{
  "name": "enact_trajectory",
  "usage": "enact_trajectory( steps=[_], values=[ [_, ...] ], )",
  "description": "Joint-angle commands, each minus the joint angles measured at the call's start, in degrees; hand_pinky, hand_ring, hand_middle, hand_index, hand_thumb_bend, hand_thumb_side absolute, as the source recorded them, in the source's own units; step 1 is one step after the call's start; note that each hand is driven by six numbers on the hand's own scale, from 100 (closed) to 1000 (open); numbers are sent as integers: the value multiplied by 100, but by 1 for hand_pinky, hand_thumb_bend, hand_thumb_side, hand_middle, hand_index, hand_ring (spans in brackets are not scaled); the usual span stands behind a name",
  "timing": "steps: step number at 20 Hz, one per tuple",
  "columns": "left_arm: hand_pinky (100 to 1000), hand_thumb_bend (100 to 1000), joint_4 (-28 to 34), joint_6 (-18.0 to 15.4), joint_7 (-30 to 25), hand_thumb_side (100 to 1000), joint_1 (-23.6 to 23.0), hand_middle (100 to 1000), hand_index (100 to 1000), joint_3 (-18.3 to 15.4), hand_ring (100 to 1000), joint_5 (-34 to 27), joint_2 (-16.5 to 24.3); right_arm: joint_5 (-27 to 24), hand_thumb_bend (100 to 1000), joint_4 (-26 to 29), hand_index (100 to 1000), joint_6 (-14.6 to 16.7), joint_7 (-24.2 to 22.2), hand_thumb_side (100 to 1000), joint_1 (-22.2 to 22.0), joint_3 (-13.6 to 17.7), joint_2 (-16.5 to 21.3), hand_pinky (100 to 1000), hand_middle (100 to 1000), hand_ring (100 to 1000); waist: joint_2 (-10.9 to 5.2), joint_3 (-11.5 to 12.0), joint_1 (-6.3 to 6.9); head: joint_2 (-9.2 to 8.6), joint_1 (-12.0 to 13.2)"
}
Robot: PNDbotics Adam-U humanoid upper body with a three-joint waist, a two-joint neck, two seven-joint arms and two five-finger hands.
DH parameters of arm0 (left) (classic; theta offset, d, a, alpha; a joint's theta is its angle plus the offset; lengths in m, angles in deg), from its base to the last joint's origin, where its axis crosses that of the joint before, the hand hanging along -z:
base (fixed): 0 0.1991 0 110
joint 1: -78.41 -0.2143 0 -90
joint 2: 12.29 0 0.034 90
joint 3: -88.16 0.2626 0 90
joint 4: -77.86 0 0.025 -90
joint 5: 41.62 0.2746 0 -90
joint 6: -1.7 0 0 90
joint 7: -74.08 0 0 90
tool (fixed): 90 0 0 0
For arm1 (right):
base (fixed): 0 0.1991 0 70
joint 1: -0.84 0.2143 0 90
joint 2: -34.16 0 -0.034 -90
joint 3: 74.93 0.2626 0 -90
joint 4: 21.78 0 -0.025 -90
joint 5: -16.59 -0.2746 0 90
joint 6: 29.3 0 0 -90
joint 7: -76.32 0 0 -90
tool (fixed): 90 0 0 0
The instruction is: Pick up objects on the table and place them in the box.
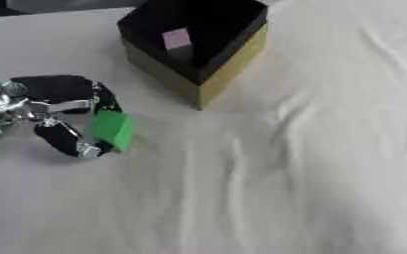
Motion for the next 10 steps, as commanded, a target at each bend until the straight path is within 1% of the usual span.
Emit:
enact_trajectory(
  steps=[1,6,8,10],
  values=[
    [535,100,286,80,98,276,144,529,596,-283,594,-80,197,40,100,117,855,-6,4,917,158,57,47,871,733,835,-129,13,-17,-51,74],
    [521,100,495,238,268,265,512,512,564,-643,575,-206,137,40,100,128,855,24,-6,914,175,40,22,871,734,836,-145,14,0,-68,274],
    [513,100,456,281,381,260,759,504,550,-774,565,-277,12,36,100,139,855,28,-7,912,175,40,13,871,734,836,-152,16,9,-66,341],
    [504,100,322,279,483,283,1007,496,534,-846,553,-354,-165,29,100,152,855,33,-13,911,175,33,-4,871,735,836,-163,11,13,-63,370]
  ],
)
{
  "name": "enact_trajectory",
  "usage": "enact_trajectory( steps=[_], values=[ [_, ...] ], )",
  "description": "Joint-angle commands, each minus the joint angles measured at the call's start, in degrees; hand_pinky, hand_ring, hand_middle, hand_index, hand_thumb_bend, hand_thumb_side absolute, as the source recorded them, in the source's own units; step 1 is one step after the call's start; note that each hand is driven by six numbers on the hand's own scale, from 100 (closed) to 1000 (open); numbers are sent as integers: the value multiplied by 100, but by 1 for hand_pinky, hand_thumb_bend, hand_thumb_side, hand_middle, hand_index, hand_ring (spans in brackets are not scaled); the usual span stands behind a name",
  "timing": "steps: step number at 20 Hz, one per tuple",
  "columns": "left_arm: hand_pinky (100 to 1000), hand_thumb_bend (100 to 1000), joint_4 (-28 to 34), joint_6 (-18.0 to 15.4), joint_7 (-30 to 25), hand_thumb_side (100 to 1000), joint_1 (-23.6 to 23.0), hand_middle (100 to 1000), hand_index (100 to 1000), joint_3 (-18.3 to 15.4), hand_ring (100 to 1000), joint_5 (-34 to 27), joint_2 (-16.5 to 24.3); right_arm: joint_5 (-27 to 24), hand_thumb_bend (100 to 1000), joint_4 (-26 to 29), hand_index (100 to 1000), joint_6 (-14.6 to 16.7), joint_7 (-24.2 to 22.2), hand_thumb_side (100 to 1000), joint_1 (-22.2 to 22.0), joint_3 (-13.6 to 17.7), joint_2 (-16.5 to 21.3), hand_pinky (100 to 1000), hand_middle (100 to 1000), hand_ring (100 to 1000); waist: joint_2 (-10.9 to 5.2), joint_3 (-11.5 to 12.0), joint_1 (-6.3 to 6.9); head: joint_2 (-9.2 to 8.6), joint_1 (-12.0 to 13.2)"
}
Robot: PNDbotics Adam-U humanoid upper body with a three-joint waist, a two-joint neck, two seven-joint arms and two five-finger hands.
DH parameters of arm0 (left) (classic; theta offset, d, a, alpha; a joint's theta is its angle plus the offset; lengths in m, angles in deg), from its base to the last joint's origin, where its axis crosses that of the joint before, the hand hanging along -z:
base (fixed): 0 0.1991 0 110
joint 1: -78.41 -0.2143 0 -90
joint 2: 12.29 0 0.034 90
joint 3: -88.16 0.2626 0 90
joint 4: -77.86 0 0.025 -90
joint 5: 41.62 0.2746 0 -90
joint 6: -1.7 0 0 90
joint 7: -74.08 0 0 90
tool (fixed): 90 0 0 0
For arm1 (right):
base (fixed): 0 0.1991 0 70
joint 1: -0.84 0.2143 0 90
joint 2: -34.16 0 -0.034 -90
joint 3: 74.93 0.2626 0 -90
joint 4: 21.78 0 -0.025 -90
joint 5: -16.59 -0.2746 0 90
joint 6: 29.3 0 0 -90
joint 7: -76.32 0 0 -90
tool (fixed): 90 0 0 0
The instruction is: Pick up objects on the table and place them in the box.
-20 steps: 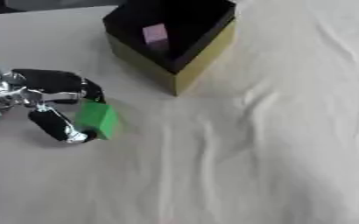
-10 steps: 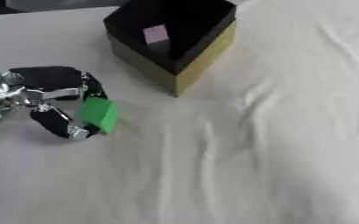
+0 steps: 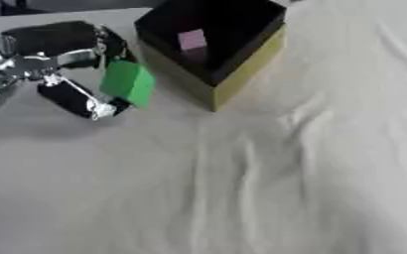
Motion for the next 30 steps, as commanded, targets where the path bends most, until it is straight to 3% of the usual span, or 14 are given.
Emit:
enact_trajectory(
  steps=[1,9,14,23,30],
  values=[
    [500,100,-144,5,173,295,392,492,528,-215,548,-137,-178,16,100,144,855,27,-12,911,132,33,34,871,735,837,-167,-5,-2,-59,74],
    [522,100,-1306,-245,529,327,1487,497,529,-274,551,5,-1111,-9,100,169,855,23,-27,909,142,33,-38,871,734,836,-175,-56,-10,-100,149],
    [522,100,-2097,-495,866,325,1983,495,524,-387,549,440,-1657,-37,100,232,855,43,-66,905,211,-3,-183,872,734,836,-151,-227,37,-150,292],
    [530,100,-3523,-646,1407,256,2382,499,537,-686,560,1315,-2067,-84,100,361,854,26,-143,903,319,-31,-383,872,733,835,-73,-578,126,-327,618],
    [538,100,-4523,-1178,1775,221,2422,506,544,-765,566,2004,-2265,-107,100,412,854,-7,-146,902,289,-1,-402,873,731,834,-66,-622,137,-338,623]
  ],
)
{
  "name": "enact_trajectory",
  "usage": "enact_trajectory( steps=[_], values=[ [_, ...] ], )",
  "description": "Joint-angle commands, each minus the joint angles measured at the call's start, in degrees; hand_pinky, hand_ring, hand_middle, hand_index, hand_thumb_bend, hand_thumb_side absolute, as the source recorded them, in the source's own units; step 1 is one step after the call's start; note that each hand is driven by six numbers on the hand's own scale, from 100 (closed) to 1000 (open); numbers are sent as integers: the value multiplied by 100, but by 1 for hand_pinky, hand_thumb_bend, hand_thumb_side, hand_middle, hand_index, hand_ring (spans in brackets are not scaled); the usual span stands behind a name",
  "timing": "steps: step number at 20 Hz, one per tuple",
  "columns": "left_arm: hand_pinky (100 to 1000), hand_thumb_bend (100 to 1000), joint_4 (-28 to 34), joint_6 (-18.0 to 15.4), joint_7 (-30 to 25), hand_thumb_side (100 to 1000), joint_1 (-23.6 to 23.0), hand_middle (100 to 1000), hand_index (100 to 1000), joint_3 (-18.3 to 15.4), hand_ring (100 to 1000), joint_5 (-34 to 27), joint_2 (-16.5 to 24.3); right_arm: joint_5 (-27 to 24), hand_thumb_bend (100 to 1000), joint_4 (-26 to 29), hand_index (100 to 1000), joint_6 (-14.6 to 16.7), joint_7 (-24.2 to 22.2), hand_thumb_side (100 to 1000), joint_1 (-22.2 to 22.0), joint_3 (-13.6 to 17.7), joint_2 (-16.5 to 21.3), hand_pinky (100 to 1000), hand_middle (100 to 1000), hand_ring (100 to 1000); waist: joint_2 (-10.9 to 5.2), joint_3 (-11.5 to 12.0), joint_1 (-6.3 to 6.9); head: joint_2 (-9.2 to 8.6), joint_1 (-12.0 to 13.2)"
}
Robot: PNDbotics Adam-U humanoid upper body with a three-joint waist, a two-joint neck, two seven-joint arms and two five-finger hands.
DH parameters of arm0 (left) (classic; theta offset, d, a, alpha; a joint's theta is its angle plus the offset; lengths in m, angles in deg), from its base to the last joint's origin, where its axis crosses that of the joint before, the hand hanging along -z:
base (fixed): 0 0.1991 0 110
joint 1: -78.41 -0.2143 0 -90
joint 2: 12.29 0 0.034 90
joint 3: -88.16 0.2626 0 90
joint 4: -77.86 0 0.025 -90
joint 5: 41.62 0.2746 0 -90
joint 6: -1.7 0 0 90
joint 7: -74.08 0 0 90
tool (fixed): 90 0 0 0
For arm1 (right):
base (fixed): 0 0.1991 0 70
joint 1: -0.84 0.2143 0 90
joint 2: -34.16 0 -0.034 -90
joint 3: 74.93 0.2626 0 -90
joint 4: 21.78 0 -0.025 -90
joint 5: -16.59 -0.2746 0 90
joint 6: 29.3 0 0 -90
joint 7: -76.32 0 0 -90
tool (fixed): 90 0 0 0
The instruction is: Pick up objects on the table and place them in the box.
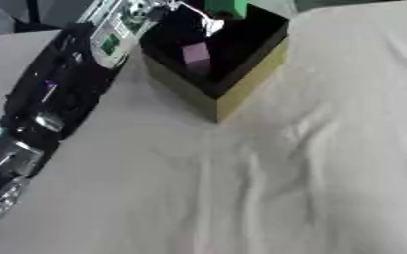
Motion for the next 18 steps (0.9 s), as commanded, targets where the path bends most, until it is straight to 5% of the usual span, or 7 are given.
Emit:
enact_trajectory(
  steps=[1,5,8,11,14,18],
  values=[
    [539,100,-267,-247,138,219,150,507,546,-139,563,329,7,-50,100,130,854,-18,-4,902,102,44,51,873,731,834,-128,3,-31,-60,17],
    [592,100,-489,-475,85,273,144,556,624,-218,610,572,-63,-53,100,140,854,-31,-8,902,87,56,49,873,731,834,-128,-1,-36,-56,11],
    [721,114,-584,-671,-115,396,132,693,791,-226,743,633,-76,-54,100,143,853,-40,-7,903,77,65,54,873,730,834,-129,-6,-35,-56,10],
    [757,253,-624,-745,-293,459,120,764,854,-236,799,850,-62,-54,100,150,853,-41,-9,902,68,71,57,873,731,834,-134,-8,-33,-50,-1],
    [767,507,-646,-710,-355,630,103,810,889,-273,836,1072,-54,-52,100,153,853,-47,-9,902,57,78,65,873,731,834,-143,-8,-34,-44,-18],
    [787,650,-652,-630,-275,706,80,839,912,-314,870,1300,-48,-50,100,152,852,-53,-13,904,46,84,69,873,731,835,-155,-4,-45,-30,-30]
  ],
)
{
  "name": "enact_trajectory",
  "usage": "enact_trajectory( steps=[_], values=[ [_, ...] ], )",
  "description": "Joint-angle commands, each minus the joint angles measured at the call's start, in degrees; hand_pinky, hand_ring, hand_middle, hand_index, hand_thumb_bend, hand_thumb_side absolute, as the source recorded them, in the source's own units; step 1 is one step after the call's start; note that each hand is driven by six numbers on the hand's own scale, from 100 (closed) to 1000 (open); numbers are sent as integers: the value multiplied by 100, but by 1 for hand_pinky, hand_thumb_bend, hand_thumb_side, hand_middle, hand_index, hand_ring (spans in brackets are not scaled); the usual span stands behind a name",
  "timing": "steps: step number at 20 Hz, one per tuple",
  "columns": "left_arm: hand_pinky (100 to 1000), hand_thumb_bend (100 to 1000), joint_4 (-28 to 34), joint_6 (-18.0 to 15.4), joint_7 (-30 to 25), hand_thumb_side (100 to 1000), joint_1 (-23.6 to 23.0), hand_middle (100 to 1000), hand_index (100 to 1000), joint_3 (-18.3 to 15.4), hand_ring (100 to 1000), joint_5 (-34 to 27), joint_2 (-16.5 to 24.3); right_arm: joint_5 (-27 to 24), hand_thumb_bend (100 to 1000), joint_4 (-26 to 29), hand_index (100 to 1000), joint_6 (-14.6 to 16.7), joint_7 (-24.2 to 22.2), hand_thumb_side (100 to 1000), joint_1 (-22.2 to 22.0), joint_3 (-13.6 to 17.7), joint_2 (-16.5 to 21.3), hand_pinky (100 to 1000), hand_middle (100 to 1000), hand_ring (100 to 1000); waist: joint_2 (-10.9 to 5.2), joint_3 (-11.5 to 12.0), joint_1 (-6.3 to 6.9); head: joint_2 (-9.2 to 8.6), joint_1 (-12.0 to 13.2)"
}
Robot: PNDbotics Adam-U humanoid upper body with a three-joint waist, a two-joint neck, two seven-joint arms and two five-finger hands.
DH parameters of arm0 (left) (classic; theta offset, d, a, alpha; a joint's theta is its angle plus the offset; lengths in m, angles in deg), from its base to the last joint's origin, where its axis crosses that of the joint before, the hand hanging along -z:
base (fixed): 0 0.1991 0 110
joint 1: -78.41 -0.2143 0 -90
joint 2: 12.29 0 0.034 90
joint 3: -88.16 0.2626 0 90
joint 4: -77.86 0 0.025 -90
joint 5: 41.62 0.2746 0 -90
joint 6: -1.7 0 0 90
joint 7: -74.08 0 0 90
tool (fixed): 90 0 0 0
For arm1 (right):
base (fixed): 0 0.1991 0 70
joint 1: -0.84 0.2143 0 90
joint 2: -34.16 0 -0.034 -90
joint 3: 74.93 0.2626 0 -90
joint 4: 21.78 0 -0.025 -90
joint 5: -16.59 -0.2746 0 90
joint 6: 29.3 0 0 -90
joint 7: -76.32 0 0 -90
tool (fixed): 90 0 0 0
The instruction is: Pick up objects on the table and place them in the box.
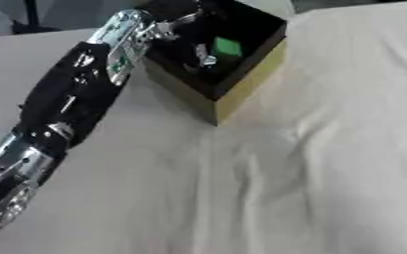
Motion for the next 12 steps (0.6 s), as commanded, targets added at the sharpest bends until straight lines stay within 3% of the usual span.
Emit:
enact_trajectory(
  steps=[1,5,9,11,12],
  values=[
    [789,659,57,48,44,704,85,840,913,-88,872,172,93,-39,100,126,852,-17,3,904,81,46,74,873,731,835,-159,4,-50,-12,-16],
    [784,622,74,34,85,682,73,831,903,-120,868,226,101,-35,100,117,853,-15,3,903,79,52,80,873,732,836,-178,13,-72,21,-46],
    [766,457,197,24,203,674,50,807,874,-166,844,-21,103,-35,100,113,853,-18,11,905,59,57,85,873,732,836,-201,41,-89,49,-104],
    [754,320,368,-8,292,661,42,791,855,-190,825,-213,125,-32,100,110,853,-20,18,905,44,62,106,873,733,837,-217,76,-99,81,-150],
    [744,139,503,-27,357,621,24,779,842,-209,810,-310,140,-31,100,112,852,-21,26,903,35,66,117,873,733,837,-226,98,-105,101,-178]
  ],
)
